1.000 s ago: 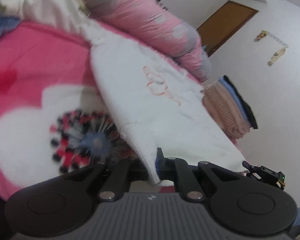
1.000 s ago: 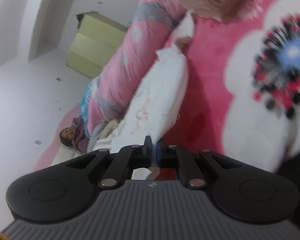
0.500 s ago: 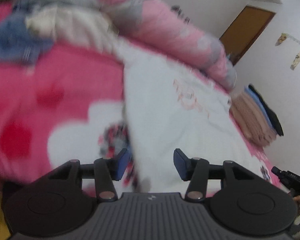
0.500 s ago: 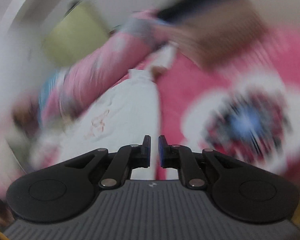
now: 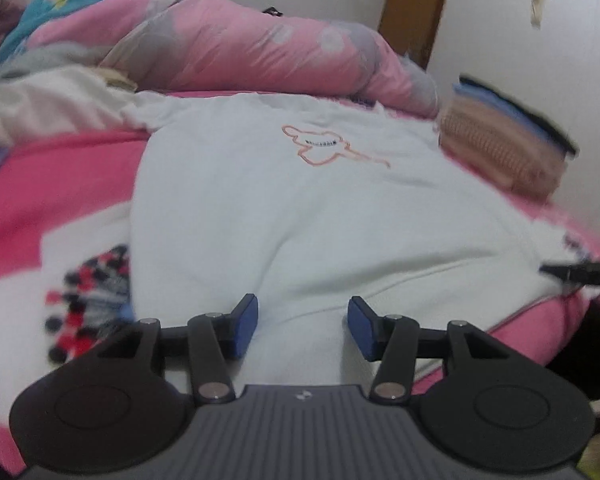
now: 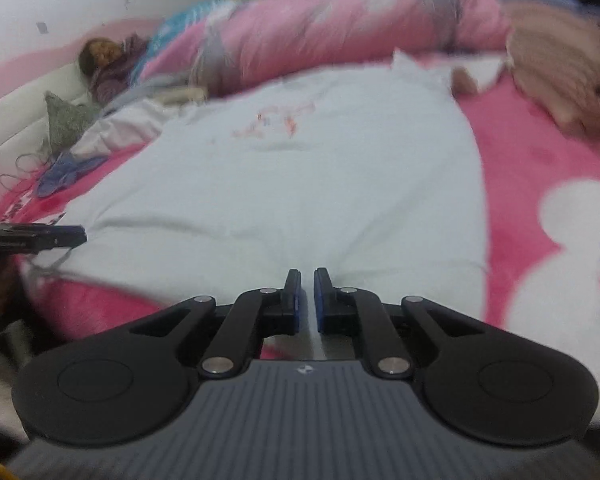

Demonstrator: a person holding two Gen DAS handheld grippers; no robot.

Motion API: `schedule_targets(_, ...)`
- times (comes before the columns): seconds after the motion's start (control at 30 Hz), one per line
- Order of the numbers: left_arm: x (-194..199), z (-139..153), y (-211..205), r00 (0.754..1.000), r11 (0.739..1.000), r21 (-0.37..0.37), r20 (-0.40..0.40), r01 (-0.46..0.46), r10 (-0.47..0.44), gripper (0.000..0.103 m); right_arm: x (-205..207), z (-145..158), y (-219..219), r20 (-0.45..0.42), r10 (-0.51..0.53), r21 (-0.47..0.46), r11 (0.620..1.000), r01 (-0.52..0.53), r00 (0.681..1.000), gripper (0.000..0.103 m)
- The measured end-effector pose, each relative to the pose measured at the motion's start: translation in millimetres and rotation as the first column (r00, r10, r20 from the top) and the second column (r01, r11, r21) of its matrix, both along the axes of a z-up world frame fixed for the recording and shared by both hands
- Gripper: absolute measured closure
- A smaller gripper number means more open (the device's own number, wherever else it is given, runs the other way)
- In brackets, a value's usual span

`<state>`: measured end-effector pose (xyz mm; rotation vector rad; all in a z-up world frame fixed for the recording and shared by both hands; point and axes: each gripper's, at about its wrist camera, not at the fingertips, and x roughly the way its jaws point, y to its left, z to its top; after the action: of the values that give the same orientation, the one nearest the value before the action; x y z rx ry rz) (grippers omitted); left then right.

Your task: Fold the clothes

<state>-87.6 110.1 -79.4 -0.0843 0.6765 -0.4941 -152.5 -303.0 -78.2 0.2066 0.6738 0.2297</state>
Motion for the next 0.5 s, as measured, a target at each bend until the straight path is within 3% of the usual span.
schedule_targets(0.03, -1.6, 2.1, 5.5, 1.000, 1.000, -0.022, -0.004, 0.001, -0.001, 0.052, 5.7, 10.2, -4.1, -0.053, -0.008, 0.008, 1.000, 0.008, 0.999, 0.097)
schedule_targets(0.17, 4.2, 21.9, 1.8, 0.999, 0.998, -0.062, 0.029, 0.021, -0.019, 0.049, 49.4, 52.8, 11.5, -0.006, 0.003, -0.023, 1.000, -0.003, 1.000, 0.094)
schedule_targets(0.23, 14.1, 26.3, -8.2, 0.998, 0.997, -0.074, 0.050, 0.037, -0.033, 0.049, 93.5, 62.9, 30.3, 0.028, 0.023, -0.021, 1.000, -0.023, 0.999, 0.093)
schedule_targets(0.3, 26.2, 23.8, -18.1, 0.998, 0.996, -0.079, 0.043, 0.039, -0.036, 0.047, 145.8, 57.5, 50.6, 0.024, 0.035, -0.026, 0.999, -0.034, 0.999, 0.090)
schedule_targets(0.4, 47.7, 2.3, -27.4, 0.998, 0.997, -0.075, -0.060, -0.003, -0.002, 0.048, 213.7, 26.6, 69.6, -0.058, -0.013, -0.052, 0.999, 0.010, 0.998, 0.090)
schedule_targets(0.43, 48.1, -5.3, -25.4, 0.997, 0.996, -0.087, -0.080, -0.014, 0.007, 0.049, 223.8, 11.5, 72.1, -0.108, -0.028, -0.101, 0.995, 0.017, 0.994, 0.089)
schedule_targets(0.5, 39.4, -10.4, -18.6, 0.998, 0.994, -0.112, -0.058, 0.000, -0.007, 0.047, 199.3, 1.8, 69.6, -0.090, -0.004, -0.101, 0.995, -0.005, 0.996, 0.089)
